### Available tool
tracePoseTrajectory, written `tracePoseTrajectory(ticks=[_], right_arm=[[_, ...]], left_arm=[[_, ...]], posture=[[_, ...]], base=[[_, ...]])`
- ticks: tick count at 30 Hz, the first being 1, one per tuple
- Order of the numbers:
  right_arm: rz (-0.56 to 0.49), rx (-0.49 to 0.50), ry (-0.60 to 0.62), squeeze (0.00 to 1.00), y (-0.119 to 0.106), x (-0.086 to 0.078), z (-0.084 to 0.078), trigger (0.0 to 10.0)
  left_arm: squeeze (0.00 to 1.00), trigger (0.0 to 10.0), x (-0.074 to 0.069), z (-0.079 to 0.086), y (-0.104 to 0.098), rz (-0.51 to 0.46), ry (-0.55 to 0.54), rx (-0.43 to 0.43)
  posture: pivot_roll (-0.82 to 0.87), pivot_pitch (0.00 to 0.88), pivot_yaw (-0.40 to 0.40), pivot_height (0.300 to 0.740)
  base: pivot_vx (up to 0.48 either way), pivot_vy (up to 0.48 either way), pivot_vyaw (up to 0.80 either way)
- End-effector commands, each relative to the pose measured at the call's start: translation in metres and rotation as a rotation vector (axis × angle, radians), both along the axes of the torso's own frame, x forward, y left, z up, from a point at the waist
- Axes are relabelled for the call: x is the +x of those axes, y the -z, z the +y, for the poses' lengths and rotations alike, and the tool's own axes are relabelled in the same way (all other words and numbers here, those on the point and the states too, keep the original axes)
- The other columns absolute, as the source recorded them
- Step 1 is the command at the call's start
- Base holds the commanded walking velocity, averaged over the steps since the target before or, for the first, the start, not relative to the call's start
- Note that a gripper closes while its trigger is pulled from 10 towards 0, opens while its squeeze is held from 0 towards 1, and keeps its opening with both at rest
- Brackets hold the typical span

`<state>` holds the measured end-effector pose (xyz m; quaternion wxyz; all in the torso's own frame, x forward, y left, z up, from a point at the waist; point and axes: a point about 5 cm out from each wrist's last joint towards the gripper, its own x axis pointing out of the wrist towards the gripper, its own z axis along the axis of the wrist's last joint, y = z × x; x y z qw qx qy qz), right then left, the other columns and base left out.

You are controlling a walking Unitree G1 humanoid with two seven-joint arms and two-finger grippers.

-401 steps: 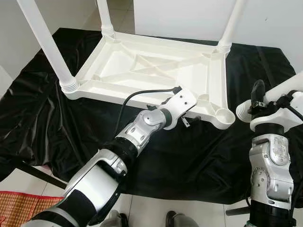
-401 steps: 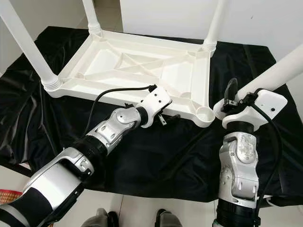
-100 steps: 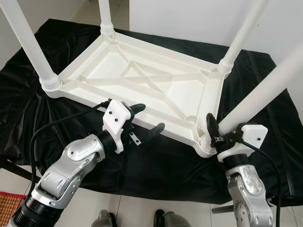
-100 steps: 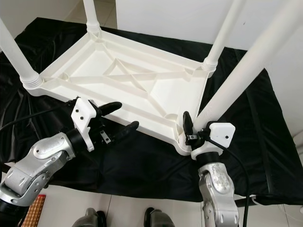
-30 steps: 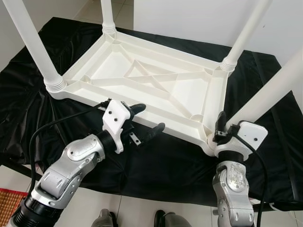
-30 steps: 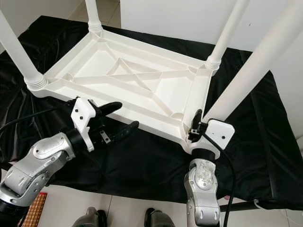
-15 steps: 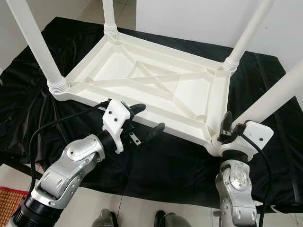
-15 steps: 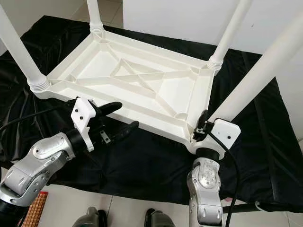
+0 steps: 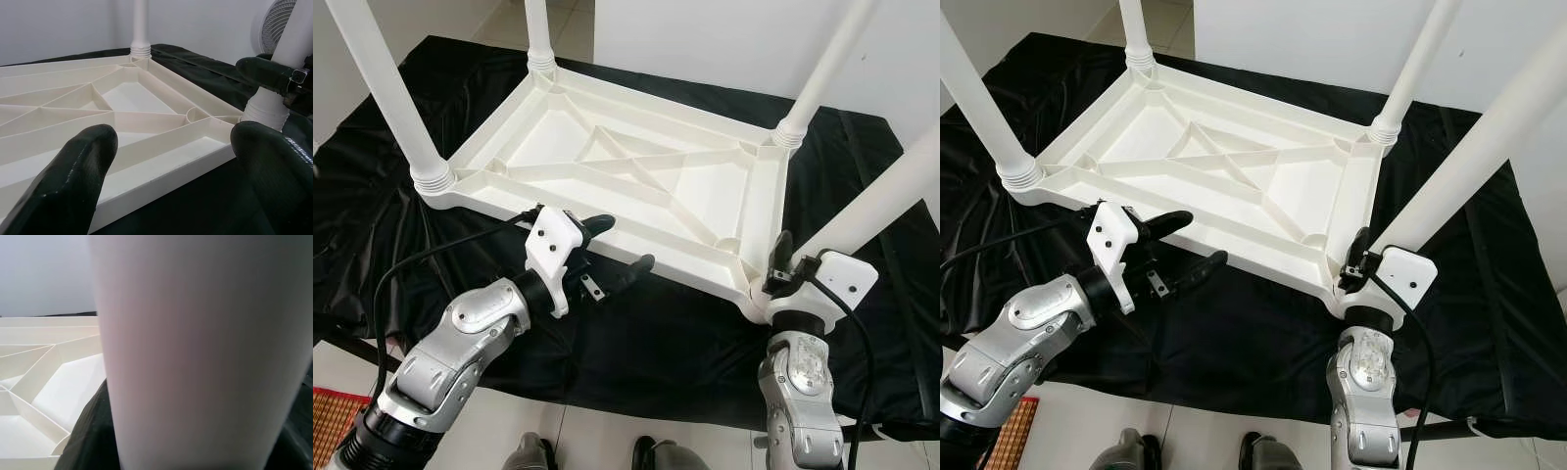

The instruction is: Building children table

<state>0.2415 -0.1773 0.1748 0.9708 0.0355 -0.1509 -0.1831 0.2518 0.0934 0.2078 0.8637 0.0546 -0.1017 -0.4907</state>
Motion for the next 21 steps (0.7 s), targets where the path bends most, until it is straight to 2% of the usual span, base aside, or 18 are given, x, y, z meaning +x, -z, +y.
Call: tracePoseTrajectory(ticks=[1, 2, 16, 17, 21], right_arm=[[0.107, 0.025, 0.025, 0.76, 0.022, -0.002, -0.011, 10.0], [0.097, 0.026, 0.015, 1.00, 0.020, -0.001, -0.011, 10.0], [0.043, -0.013, -0.054, 1.00, 0.010, 0.003, -0.011, 10.0], [0.026, -0.031, -0.098, 0.00, 0.006, 0.005, -0.013, 10.0], [0.021, -0.038, -0.138, 0.00, 0.004, 0.007, -0.014, 10.0]], left_arm=[[0.00, 10.0, -0.008, -0.006, 0.000, -0.008, 0.129, 0.032], [0.00, 10.0, -0.007, -0.006, 0.000, -0.008, 0.129, 0.032], [0.00, 10.0, -0.007, -0.007, 0.000, -0.010, 0.127, 0.026], [0.00, 10.0, -0.007, -0.007, 0.000, -0.011, 0.126, 0.026], [0.00, 10.0, -0.006, -0.007, 0.000, -0.011, 0.126, 0.025]], posture=[[0.03, 0.177, -0.039, 0.740], [0.03, 0.177, -0.039, 0.740], [0.03, 0.173, -0.042, 0.740], [0.03, 0.172, -0.043, 0.740], [0.03, 0.172, -0.043, 0.740]], base=[[0.000, 0.000, 0.00], [0.000, 0.000, 0.00], [0.000, 0.000, 0.00], [0.000, 0.000, 0.00], [0.000, 0.000, 0.00]])
